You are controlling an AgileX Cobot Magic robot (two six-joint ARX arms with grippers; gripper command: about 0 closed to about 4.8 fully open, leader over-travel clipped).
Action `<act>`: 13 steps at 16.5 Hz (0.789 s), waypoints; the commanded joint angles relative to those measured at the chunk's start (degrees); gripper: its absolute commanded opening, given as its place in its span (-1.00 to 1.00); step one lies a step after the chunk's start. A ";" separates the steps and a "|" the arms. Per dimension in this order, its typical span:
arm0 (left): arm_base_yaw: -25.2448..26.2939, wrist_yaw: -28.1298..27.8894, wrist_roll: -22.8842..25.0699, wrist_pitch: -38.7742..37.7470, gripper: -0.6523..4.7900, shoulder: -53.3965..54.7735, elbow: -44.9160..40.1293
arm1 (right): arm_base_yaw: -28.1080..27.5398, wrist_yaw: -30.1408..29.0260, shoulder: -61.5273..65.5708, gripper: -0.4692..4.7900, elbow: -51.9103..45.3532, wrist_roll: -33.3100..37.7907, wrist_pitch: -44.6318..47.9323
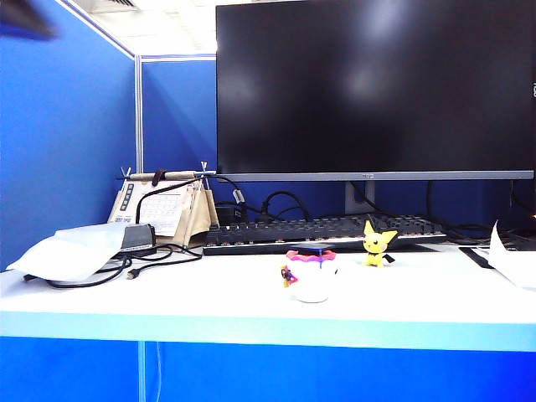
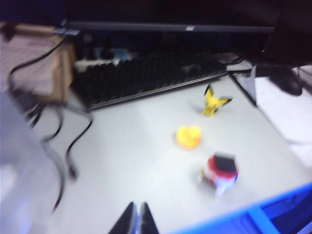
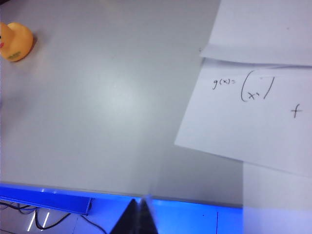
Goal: Pick up the doll with a different color than the other dolls and place it near you.
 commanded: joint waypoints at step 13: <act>0.04 -11.06 -15.76 -17.46 -0.67 -29.27 -22.34 | 0.07 0.02 0.02 -0.84 0.07 -0.20 0.68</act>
